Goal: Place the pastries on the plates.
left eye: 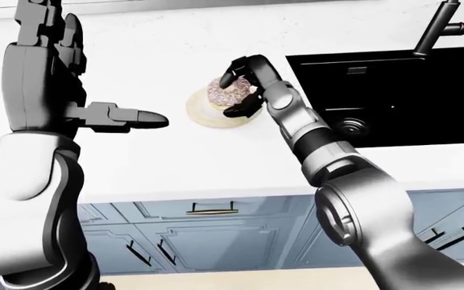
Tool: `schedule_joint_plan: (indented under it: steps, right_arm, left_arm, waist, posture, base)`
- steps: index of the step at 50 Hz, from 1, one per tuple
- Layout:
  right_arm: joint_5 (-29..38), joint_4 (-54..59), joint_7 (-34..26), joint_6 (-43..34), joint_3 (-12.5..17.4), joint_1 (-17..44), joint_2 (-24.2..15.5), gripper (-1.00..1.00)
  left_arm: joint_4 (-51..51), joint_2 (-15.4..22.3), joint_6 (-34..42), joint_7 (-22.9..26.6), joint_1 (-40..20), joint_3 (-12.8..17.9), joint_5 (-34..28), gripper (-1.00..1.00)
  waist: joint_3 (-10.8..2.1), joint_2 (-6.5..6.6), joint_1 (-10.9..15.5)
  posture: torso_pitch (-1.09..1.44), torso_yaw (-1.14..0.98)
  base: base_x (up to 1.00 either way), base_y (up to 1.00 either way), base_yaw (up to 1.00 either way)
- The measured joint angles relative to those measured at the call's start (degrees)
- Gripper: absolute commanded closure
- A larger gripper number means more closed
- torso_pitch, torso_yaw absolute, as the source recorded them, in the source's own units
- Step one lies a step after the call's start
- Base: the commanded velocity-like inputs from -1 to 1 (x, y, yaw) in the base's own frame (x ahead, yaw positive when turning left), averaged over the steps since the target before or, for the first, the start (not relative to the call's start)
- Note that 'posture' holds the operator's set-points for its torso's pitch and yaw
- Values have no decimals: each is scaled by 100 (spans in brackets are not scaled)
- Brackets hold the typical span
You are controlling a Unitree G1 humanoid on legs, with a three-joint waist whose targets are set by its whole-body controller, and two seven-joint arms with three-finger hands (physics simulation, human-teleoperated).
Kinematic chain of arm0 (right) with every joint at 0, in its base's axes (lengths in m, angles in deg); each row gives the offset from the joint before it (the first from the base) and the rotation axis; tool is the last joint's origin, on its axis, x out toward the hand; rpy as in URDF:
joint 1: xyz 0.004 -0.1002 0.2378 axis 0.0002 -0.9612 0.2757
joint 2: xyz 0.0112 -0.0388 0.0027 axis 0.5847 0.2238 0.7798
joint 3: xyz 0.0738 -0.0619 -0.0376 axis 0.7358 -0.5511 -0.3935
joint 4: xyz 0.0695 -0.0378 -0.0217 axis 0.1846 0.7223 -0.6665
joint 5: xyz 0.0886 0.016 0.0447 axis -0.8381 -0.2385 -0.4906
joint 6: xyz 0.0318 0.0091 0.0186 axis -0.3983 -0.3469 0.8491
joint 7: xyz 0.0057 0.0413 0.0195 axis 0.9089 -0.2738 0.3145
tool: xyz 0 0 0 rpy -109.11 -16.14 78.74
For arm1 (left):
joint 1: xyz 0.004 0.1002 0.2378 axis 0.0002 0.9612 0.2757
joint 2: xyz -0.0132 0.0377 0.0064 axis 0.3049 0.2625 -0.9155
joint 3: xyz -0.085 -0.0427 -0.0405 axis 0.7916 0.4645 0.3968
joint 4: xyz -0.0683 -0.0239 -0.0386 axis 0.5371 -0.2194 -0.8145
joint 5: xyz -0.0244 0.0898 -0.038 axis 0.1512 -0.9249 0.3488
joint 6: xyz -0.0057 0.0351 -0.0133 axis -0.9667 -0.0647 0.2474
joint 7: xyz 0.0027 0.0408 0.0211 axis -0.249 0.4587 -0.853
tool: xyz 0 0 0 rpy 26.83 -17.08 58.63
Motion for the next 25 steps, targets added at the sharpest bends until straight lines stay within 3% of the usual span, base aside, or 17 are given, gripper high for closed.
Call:
schedule_joint_plan:
  steps: [5, 8, 12, 13, 25]
  right_arm:
    - [21, 15, 29, 28, -5, -44, 28, -18]
    - [34, 36, 54, 37, -3, -82, 59, -31]
    - [24, 45, 99, 99, 16, -165, 114, -70]
    - [19, 49, 111, 114, 20, -181, 125, -100]
    - [-58, 12, 293, 160, 68, -113, 83, -100]
  left_arm:
    - [61, 10, 35, 6, 40, 36, 6, -100]
    - [106, 26, 69, 6, 41, 59, 14, -100]
    - [158, 34, 80, 7, 87, 90, 27, -100]
    - [162, 35, 86, 7, 90, 93, 30, -100]
    - [142, 8, 41, 5, 171, 84, 33, -100]
  waist:
    - [-3, 2, -5]
    - [-1, 2, -6]
    - [-5, 11, -5]
    - [-4, 12, -4]
    - [-11, 9, -4]
  posture:
    - [0, 0]
    - [0, 0]
    - [0, 0]
    - [0, 0]
    - [0, 0]
  base:
    - [0, 0, 0]
    - [0, 0, 0]
    - [0, 0, 0]
    - [0, 0, 0]
    - [0, 0, 0]
